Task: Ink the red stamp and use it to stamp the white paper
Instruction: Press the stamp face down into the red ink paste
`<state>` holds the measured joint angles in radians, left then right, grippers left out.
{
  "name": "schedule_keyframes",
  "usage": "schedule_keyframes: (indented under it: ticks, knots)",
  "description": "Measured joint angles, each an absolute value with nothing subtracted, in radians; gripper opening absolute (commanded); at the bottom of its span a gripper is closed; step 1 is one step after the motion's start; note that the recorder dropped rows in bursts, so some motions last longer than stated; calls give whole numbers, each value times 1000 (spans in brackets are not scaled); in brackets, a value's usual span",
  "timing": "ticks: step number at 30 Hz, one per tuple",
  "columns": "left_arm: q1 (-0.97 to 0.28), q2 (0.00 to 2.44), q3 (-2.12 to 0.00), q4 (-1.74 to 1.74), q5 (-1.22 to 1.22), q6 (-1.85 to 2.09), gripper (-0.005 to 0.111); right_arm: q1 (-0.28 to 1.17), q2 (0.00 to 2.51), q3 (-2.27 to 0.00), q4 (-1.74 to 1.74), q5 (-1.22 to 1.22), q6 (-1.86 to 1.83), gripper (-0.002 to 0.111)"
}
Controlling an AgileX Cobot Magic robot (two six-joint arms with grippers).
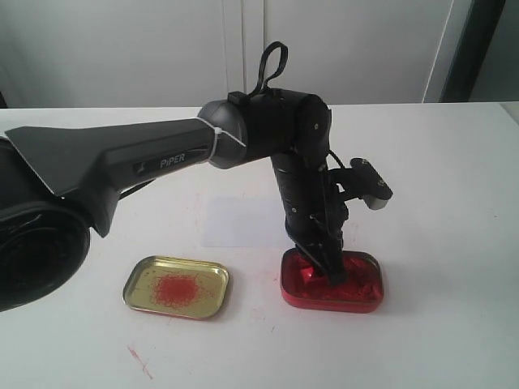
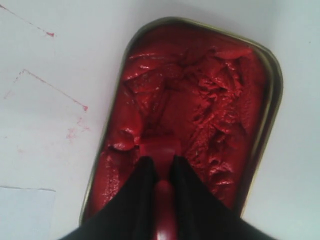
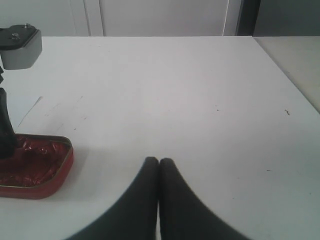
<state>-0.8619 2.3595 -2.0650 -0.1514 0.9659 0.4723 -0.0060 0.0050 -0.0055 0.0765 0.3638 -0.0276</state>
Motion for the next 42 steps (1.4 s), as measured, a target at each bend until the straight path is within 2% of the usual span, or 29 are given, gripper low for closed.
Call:
schedule_keyframes:
  ticks: [42]
  knots:
    - [-864, 2316, -2074, -138, 982, 472, 0, -6, 5, -6, 76, 364, -26, 0]
